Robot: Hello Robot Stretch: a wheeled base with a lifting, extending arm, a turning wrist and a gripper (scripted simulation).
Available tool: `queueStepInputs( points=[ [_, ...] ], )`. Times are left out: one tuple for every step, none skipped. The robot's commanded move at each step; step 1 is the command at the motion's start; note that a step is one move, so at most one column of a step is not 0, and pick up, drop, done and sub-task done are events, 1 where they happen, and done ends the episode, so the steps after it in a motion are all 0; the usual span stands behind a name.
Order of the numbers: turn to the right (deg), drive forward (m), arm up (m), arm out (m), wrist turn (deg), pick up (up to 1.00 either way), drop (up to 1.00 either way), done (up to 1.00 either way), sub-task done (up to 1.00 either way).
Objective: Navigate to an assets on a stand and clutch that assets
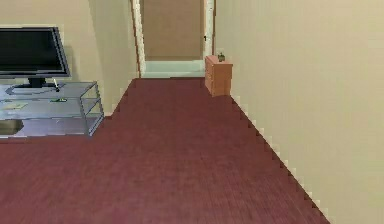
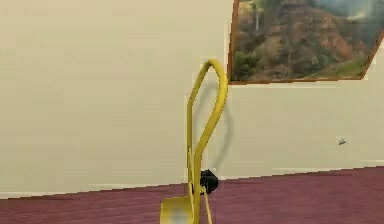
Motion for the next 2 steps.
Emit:
queueStepInputs(
  points=[
    [0.0, 1.00, 0.00, 0.00, 0.0, 0.00, 0.00, 0.00, 0.00],
    [-3.0, 0.00, 0.00, 0.00, 0.0, 0.00, 0.00, 0.00, 0.00]
  ],
)
